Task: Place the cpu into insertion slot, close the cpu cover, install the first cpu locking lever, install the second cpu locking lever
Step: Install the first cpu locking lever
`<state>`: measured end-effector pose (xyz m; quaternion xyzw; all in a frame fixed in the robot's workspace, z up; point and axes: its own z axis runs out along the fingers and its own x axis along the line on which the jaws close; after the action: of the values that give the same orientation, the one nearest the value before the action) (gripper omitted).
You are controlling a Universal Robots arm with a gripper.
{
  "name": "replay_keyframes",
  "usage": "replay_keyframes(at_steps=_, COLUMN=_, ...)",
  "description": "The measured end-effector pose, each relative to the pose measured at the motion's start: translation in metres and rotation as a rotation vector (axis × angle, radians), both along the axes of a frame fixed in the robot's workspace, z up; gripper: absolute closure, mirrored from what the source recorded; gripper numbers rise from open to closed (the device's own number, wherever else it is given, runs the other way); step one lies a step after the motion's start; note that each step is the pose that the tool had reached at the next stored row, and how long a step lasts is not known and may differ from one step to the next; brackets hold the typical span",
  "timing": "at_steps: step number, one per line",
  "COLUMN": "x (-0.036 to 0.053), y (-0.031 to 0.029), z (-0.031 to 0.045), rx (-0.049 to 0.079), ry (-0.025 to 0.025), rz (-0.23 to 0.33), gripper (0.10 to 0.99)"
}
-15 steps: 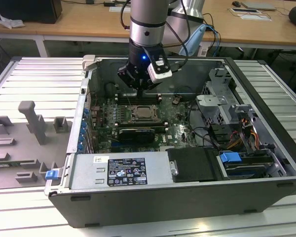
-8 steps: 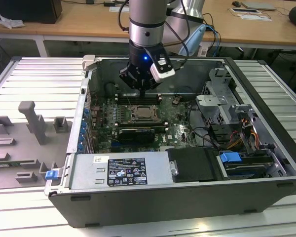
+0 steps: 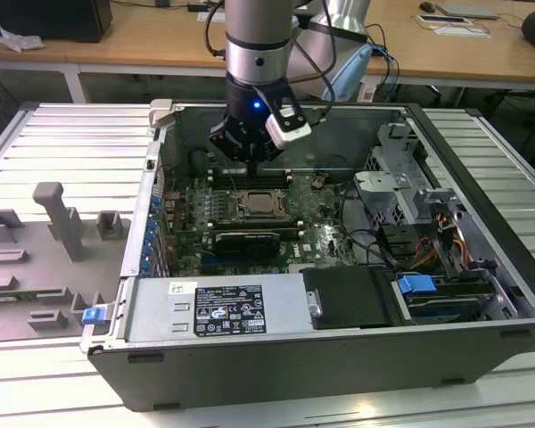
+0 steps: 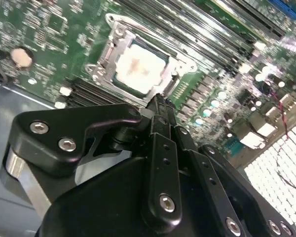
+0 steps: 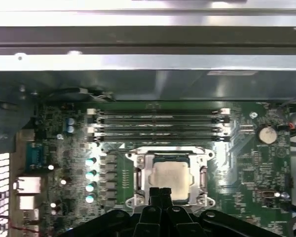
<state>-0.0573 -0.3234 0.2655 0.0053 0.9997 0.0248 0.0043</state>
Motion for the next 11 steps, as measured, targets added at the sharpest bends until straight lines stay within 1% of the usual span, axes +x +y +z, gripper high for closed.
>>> replay_keyframes(at_steps=1, x=-0.0036, y=0.0000, z=-0.0001, rx=0.000, ry=-0.0010, rz=0.000, gripper=0.980)
replay_keyframes(at_steps=2, x=-0.0110, y=0.0000, z=-0.0003, rx=0.000, ry=-0.0035, rz=0.000, gripper=0.980)
replay_keyframes(at_steps=4, x=-0.0178, y=0.0001, z=-0.0005, rx=0.000, ry=-0.0061, rz=0.000, gripper=0.980)
replay_keyframes(at_steps=5, x=-0.0236, y=0.0001, z=-0.0008, rx=0.001, ry=-0.0081, rz=0.000, gripper=0.980)
replay_keyframes(at_steps=7, x=-0.0319, y=0.0007, z=-0.0013, rx=0.001, ry=-0.0102, rz=0.000, gripper=0.980)
replay_keyframes(at_steps=9, x=-0.0404, y=0.0045, z=-0.0019, rx=0.001, ry=-0.0116, rz=0.000, gripper=0.980)
replay_keyframes(at_steps=10, x=-0.0421, y=0.0065, z=-0.0024, rx=0.001, ry=-0.0119, rz=0.000, gripper=0.980)
replay_keyframes(at_steps=11, x=-0.0469, y=0.0102, z=-0.0034, rx=0.001, ry=-0.0123, rz=0.000, gripper=0.980)
